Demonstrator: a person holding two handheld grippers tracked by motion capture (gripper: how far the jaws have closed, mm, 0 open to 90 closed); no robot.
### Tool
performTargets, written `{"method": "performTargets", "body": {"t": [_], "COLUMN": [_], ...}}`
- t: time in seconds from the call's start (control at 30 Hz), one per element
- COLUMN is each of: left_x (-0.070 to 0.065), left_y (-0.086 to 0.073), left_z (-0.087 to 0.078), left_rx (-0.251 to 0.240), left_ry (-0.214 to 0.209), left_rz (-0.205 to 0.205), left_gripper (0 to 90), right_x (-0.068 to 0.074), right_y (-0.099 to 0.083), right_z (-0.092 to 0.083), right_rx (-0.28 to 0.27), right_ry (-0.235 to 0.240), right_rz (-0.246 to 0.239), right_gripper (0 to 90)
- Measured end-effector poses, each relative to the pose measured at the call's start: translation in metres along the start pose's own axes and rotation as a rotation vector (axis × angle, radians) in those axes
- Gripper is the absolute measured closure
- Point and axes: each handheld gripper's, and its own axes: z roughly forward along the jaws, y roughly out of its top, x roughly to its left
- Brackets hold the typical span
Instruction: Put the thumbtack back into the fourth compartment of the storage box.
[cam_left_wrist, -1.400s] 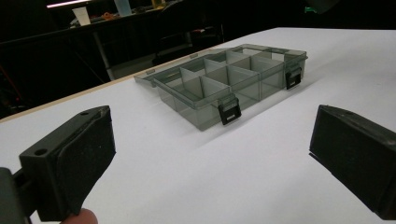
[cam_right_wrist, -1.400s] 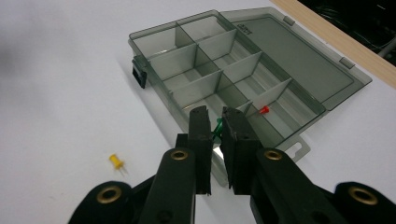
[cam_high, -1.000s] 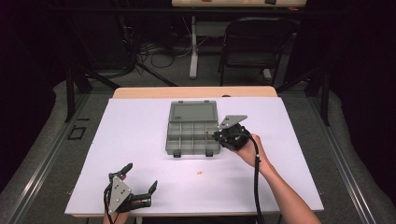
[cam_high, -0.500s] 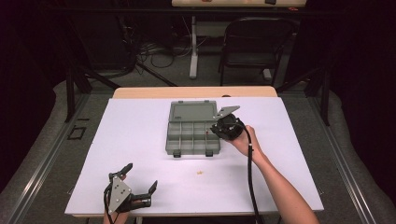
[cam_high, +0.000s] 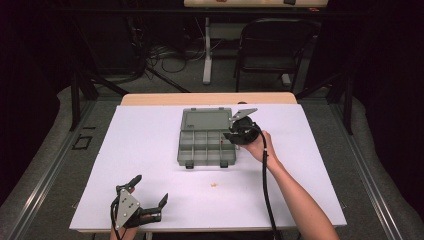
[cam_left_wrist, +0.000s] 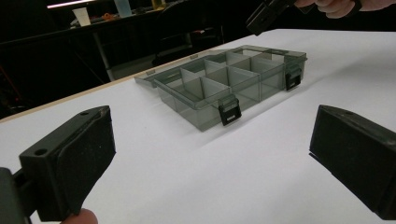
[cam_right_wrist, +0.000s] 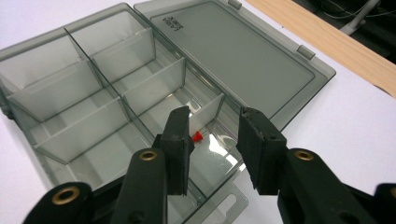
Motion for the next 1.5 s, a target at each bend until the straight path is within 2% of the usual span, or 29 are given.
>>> {"method": "performTargets", "body": {"t": [0.17,0.27,0.37,0.57,0.67,0.73,1.07,1.5], "left_x": [0.0,0.0,0.0,0.0,0.0,-0.001,-0.001,-0.001], "left_y": [0.0,0.0,0.0,0.0,0.0,0.0,0.0,0.0], "left_z": [0.0,0.0,0.0,0.001,0.001,0.001,0.001,0.001], "left_rx": [-0.003,-0.001,-0.001,-0.001,-0.001,-0.001,0.0,0.0], "left_ry": [0.003,0.003,0.003,0.003,0.003,0.003,0.001,0.001], "left_rz": [-0.002,-0.001,-0.001,-0.001,-0.001,-0.001,0.001,0.002], "left_gripper": [0.0,0.0,0.0,0.0,0.0,0.0,0.0,0.0], "right_x": [0.001,0.003,0.006,0.016,0.027,0.029,0.057,0.085], "right_y": [-0.001,-0.002,-0.005,-0.008,-0.011,-0.011,-0.018,-0.034], "right_z": [-0.008,-0.012,-0.016,-0.024,-0.03,-0.031,-0.038,-0.031], "right_rx": [-0.004,-0.006,-0.003,-0.001,-0.005,-0.005,0.006,0.036], "right_ry": [0.008,0.008,0.024,0.067,0.097,0.1,0.157,0.229], "right_rz": [-0.003,-0.004,-0.007,-0.03,-0.055,-0.06,-0.115,-0.152], "right_gripper": [58.9,51.5,40.5,27.9,22.2,21.6,15.2,10.5]}}
